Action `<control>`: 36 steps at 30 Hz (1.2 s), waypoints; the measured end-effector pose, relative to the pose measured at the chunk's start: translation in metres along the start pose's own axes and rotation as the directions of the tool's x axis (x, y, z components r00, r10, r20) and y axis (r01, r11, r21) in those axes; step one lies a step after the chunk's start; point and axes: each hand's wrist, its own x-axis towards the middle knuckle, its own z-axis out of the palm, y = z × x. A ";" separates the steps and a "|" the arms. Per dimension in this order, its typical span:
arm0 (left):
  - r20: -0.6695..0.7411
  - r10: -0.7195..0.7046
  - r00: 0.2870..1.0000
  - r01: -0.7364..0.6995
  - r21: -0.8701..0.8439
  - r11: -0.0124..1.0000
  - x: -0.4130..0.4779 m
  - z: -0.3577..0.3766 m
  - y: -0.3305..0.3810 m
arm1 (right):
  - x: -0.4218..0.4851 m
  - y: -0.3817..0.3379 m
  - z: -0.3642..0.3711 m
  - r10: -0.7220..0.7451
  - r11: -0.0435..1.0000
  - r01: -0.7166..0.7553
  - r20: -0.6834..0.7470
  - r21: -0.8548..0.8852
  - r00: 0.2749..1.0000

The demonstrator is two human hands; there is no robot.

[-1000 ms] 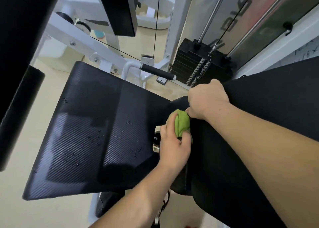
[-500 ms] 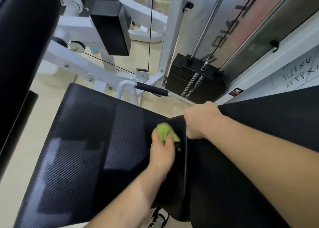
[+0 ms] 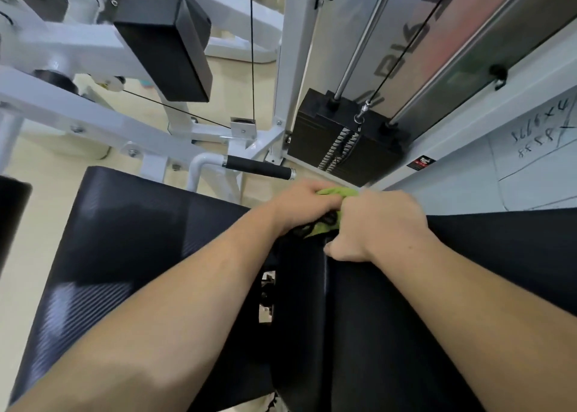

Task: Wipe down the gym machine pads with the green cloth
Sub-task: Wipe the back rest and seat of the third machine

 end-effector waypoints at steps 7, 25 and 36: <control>0.046 -0.262 0.964 0.244 0.243 0.939 0.034 -0.007 -0.037 | 0.001 0.001 -0.002 -0.011 1.000 0.011 -0.006 -0.029 1.000; -0.496 -0.322 0.807 0.235 -0.230 0.944 -0.218 0.146 -0.150 | -0.031 -0.045 0.055 -0.352 0.925 0.303 -0.220 -0.229 0.910; -0.656 0.151 0.739 0.557 0.722 0.410 -0.254 0.008 -0.245 | -0.122 -0.134 0.214 -0.277 0.942 0.324 -0.346 0.086 0.896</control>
